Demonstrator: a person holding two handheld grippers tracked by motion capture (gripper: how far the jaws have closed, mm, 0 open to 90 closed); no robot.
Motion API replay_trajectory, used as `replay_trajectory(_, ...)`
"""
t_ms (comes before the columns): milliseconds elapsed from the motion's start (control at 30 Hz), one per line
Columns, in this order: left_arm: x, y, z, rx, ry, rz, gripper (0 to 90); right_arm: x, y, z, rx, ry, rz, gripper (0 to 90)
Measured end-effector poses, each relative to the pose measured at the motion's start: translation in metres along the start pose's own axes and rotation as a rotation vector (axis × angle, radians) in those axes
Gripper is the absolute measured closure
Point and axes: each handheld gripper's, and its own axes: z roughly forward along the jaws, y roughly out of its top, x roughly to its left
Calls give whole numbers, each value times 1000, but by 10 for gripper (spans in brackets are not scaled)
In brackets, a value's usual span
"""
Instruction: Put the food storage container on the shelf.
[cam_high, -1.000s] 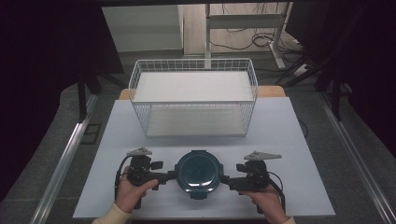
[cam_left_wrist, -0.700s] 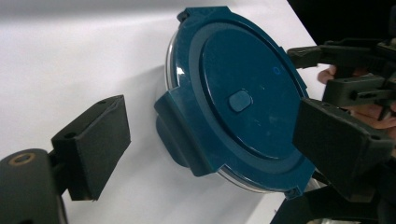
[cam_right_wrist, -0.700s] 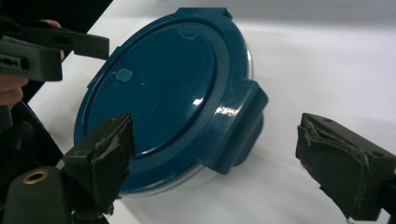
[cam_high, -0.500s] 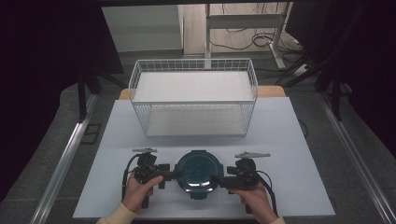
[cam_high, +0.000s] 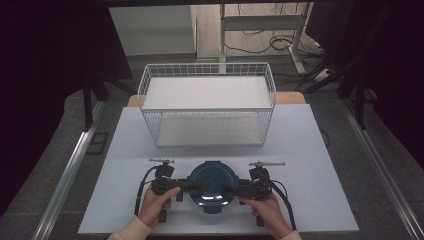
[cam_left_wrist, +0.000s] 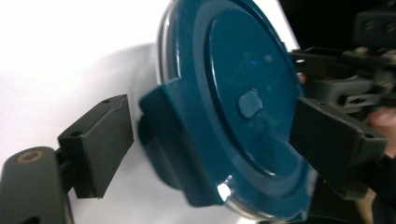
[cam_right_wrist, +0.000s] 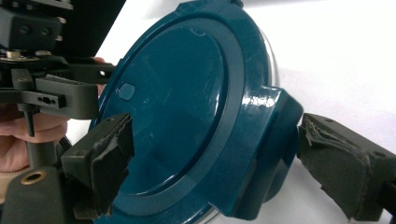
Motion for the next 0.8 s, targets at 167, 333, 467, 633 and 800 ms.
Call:
replay_trajectory(167, 0, -2, 4, 10, 5, -1, 162, -3, -1, 4, 9, 22, 36, 137)
replay_trajectory(333, -1, -2, 3, 12, 23, -10, 208, -4, -2, 6, 22, 38, 72, 193)
replay_trajectory(467, -3, -2, -1, 5, 39, -7, 256, -9, -2, 3, 18, 59, 110, 247)
replay_trajectory(633, -5, -3, -4, -3, 37, -9, 284, -9, -3, -1, 16, 71, 103, 277)
replay_trajectory(800, -9, -7, -7, -24, 43, 5, 303, -8, -7, -6, -11, 81, 76, 303)
